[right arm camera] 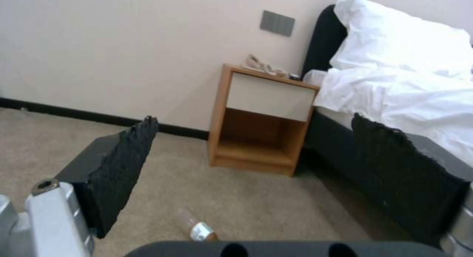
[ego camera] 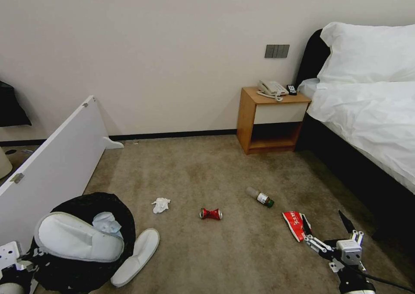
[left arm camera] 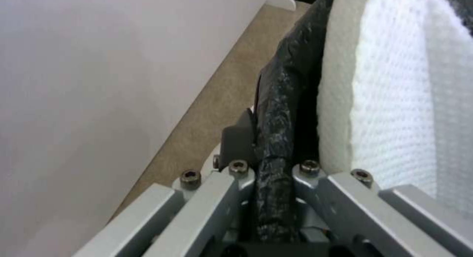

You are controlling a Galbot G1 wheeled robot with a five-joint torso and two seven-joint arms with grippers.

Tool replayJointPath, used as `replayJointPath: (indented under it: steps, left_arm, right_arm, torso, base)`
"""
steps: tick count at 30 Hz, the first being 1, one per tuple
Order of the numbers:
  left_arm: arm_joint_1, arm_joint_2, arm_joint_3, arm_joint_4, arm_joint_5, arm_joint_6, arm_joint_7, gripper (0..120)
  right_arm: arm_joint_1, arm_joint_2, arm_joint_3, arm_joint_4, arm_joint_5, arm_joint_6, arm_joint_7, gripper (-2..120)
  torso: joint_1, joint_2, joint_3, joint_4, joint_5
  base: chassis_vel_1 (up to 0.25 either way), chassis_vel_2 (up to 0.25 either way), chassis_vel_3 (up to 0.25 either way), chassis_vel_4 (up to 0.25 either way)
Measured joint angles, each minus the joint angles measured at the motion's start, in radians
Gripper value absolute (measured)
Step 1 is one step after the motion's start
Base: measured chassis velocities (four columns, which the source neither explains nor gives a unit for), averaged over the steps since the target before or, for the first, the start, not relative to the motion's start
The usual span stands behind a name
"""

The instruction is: Pick up the trash bin, then pick up the garbage from the floor and place it into the trash bin.

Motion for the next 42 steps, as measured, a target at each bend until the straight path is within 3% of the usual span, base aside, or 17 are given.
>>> replayJointPath:
  steps: [42]
  left_arm:
    - [-0.005,0.0,0.015,0.001,0.004,-0.008,0.004,3]
  right_arm:
    - [-0.006,0.001,0.011,-0.025,-0.008,0.022,-0.032,100]
  torso:
    - [0.0,0.0,0.0,-0.0001,0.0001]
  base:
    - [0.0,0.0,0.0,0.0]
